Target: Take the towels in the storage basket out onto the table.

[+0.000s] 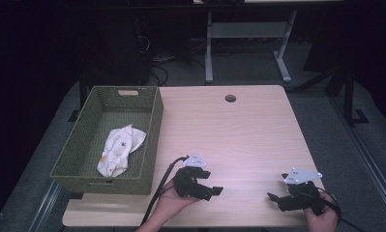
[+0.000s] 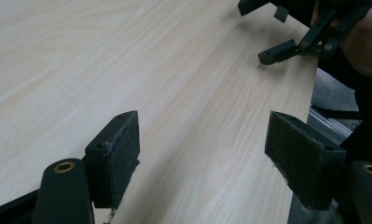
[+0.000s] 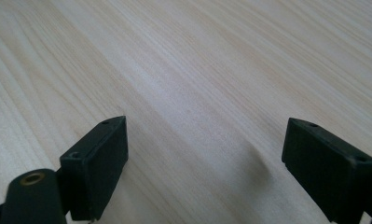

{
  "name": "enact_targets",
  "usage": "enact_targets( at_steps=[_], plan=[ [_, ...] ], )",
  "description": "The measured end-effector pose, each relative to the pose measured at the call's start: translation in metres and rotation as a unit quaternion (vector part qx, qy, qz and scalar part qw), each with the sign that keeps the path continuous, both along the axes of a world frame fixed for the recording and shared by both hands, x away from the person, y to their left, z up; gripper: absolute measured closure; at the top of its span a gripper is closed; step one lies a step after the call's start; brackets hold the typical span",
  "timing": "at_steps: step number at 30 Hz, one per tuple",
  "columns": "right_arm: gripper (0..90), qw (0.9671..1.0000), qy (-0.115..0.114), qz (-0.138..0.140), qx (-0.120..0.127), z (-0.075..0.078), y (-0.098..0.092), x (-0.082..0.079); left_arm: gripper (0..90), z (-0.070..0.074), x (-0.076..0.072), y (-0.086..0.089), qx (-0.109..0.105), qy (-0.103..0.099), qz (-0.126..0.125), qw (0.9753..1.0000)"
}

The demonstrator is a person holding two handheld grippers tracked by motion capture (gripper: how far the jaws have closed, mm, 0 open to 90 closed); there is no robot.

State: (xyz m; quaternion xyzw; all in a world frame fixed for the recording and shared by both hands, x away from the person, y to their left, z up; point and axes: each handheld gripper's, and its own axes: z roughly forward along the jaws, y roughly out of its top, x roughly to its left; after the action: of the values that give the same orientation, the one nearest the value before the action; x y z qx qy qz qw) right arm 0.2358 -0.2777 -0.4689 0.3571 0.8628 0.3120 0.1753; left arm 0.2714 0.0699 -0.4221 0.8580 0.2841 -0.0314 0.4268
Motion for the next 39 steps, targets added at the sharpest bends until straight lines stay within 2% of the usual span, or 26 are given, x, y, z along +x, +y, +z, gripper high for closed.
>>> enact_targets(
  at_steps=[2, 3, 8, 12, 14, 18, 20, 21, 22, 24, 25, 26, 27, 30, 35, 39],
  plan=[
    [14.0, 1.0000, 0.000, 0.001, -0.001, 0.000, 0.000, 0.000, 25.6, 0.004, 0.001, -0.001, 0.002, -0.001, -0.002, 1.0000],
    [14.0, 1.0000, 0.000, 0.000, 0.001, 0.000, 0.000, 0.000, 25.5, 0.012, 0.004, -0.002, 0.008, -0.001, -0.011, 0.9999],
    [14.0, 1.0000, -0.001, 0.000, 0.001, 0.001, -0.002, 0.000, 25.6, 0.031, 0.014, -0.001, 0.025, -0.002, -0.027, 0.9993],
    [14.0, 1.0000, -0.004, 0.002, 0.002, 0.001, -0.002, -0.001, 25.2, 0.048, 0.027, 0.006, 0.028, 0.009, -0.026, 0.9993],
    [14.0, 1.0000, -0.004, 0.002, 0.003, 0.001, -0.001, -0.001, 23.7, 0.051, 0.029, 0.007, 0.028, 0.009, -0.026, 0.9992],
    [14.0, 1.0000, -0.003, 0.003, 0.001, 0.001, 0.000, -0.001, 22.3, 0.065, 0.039, 0.015, 0.044, 0.011, -0.033, 0.9984],
    [14.0, 1.0000, -0.002, 0.003, 0.001, 0.001, 0.000, -0.001, 22.3, 0.071, 0.046, 0.021, 0.043, 0.023, -0.034, 0.9982],
    [14.0, 1.0000, -0.002, 0.003, 0.001, 0.001, 0.000, -0.001, 22.6, 0.071, 0.046, 0.021, 0.043, 0.023, -0.034, 0.9982],
    [14.0, 1.0000, -0.002, 0.003, 0.001, 0.001, 0.000, -0.001, 22.6, 0.074, 0.051, 0.027, 0.039, 0.034, -0.034, 0.9981],
    [14.0, 1.0000, -0.003, 0.005, 0.000, 0.002, 0.000, -0.001, 22.7, 0.078, 0.057, 0.034, 0.042, 0.040, -0.025, 0.9981],
    [14.0, 1.0000, -0.003, 0.005, 0.000, 0.001, 0.000, -0.001, 22.4, 0.081, 0.063, 0.043, 0.035, 0.049, -0.021, 0.9980],
    [14.0, 1.0000, -0.003, 0.005, 0.000, 0.001, 0.000, -0.001, 21.9, 0.081, 0.063, 0.043, 0.035, 0.049, -0.021, 0.9980],
    [14.0, 1.0000, -0.002, 0.005, 0.000, 0.001, 0.000, -0.001, 21.8, 0.085, 0.068, 0.050, 0.025, 0.054, -0.006, 0.9982],
    [14.0, 1.0000, 0.000, 0.004, 0.001, 0.001, 0.001, -0.001, 20.5, 0.087, 0.071, 0.055, 0.024, 0.059, 0.003, 0.9980],
    [14.0, 1.0000, 0.000, 0.004, 0.001, 0.001, 0.001, -0.001, 20.4, 0.091, 0.079, 0.064, 0.027, 0.073, 0.010, 0.9969],
    [14.0, 1.0000, 0.000, 0.005, 0.000, 0.001, 0.000, -0.001, 22.6, 0.096, 0.085, 0.074, 0.039, 0.081, 0.019, 0.9958]
  ],
)
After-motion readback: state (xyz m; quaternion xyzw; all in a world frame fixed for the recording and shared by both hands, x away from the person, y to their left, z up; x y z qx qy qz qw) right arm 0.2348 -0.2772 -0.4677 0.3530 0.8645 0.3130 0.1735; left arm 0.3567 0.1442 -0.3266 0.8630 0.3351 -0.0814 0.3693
